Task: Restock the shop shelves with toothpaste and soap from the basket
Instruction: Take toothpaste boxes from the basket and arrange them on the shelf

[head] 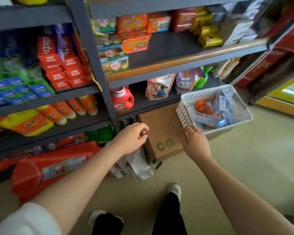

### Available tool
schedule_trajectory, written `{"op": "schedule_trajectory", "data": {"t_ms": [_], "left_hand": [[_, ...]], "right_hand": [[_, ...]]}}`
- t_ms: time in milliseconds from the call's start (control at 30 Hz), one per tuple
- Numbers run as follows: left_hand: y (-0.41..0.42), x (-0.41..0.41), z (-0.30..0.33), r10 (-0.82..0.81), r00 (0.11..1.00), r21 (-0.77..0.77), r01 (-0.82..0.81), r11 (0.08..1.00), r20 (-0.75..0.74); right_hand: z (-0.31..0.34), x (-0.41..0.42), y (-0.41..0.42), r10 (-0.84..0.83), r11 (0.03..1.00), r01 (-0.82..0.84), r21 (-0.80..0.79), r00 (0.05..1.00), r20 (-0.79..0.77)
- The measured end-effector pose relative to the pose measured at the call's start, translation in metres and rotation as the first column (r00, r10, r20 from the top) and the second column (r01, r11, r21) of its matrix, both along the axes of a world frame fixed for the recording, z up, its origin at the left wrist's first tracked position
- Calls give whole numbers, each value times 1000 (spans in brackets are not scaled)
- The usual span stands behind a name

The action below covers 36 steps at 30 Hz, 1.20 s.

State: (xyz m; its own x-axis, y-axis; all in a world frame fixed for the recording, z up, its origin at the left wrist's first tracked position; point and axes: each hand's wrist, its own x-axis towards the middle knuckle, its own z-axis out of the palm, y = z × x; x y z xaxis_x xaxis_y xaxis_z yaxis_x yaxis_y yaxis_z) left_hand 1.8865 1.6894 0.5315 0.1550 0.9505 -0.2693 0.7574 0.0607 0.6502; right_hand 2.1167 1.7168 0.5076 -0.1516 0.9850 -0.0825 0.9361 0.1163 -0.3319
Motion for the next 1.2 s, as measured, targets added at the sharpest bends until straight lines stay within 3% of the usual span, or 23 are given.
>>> {"op": "schedule_trajectory", "data": {"t_ms": [233, 333, 567, 800, 1033, 1200], "left_hand": [[74, 143, -35, 46, 999, -96, -45, 994, 9], [102, 181, -57, 70, 998, -132, -69, 989, -1], [129, 206, -96, 141, 986, -200, -156, 967, -86], [119, 195, -109, 177, 977, -256, -203, 945, -119], [81, 151, -68, 284, 947, -202, -311, 929, -150], [28, 98, -23, 368, 906, -112, -396, 911, -209]], "right_hand": [[-41, 161, 96, -218, 971, 213, -108, 975, -37], [-70, 200, 135, -219, 957, 213, -196, 976, -12], [-129, 203, 183, -45, 913, 102, -396, 987, 152], [-149, 191, 207, -89, 847, 236, -477, 946, 311], [-70, 170, 175, -284, 894, 268, -358, 959, 7], [-7, 112, 127, 3, 998, -5, -57, 999, -32]]}}
